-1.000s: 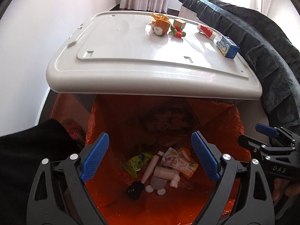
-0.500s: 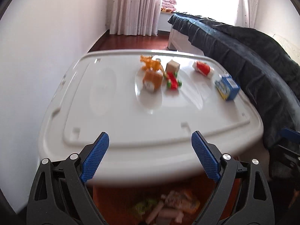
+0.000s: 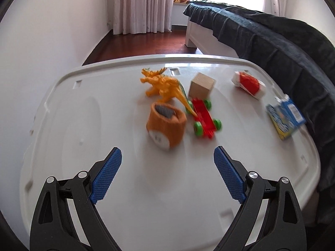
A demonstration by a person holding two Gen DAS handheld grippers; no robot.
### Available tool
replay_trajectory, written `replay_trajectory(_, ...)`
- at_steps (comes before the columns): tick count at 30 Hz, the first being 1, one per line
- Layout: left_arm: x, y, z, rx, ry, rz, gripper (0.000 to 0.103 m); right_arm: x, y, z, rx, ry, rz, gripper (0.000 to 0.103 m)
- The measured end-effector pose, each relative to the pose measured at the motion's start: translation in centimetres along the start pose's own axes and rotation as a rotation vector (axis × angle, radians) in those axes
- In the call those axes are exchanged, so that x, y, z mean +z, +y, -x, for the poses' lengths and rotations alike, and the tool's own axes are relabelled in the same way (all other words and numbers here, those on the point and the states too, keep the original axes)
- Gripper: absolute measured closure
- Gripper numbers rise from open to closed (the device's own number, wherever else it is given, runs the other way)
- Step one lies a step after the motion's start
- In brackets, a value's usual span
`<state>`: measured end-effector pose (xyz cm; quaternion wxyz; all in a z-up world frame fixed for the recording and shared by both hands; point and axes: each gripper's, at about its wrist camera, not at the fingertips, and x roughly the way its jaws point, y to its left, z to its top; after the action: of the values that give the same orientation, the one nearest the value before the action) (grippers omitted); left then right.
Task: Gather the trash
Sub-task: 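Grasp the orange cup with the left tool, then grasp the red toy car with the right tool while left holds the cup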
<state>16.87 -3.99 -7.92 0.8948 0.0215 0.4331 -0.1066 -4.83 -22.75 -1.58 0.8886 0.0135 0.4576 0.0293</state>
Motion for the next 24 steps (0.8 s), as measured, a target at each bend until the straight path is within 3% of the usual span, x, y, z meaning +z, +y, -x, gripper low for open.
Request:
replay_trajectory(7,1.8,0.7,-3.6,0.043,0.007,0.003,0.017,-0.1,-0.1,-0.9,0.029,0.028,-0.007,0.014)
replay_trajectory(9,2.0,1.2,-4.3,0.041,0.028,0.016,0.029,-0.1,0.0,-0.9,0.039,0.028,-0.003,0.014)
replay_trajectory(11,1.9,1.5,-5.0,0.018,0.061,0.018,0.063,-0.1,0.1,-0.9,0.041,0.023,0.003,0.014)
replay_trajectory(14,1.4,2.0,-4.4,0.023,0.051,0.045,0.072,0.0,0.0,-0.9,0.028,0.015,0.011,0.014)
replay_trajectory(19,0.5,2.7,-1.6,0.030,0.029,0.073,0.073,1.1,0.3,-1.2,0.014,0.013,0.028,0.014)
replay_trajectory(24,-1.0,3.4,3.0,0.016,-0.021,0.082,0.073,5.0,2.3,-3.9,0.021,-0.019,0.087,0.014)
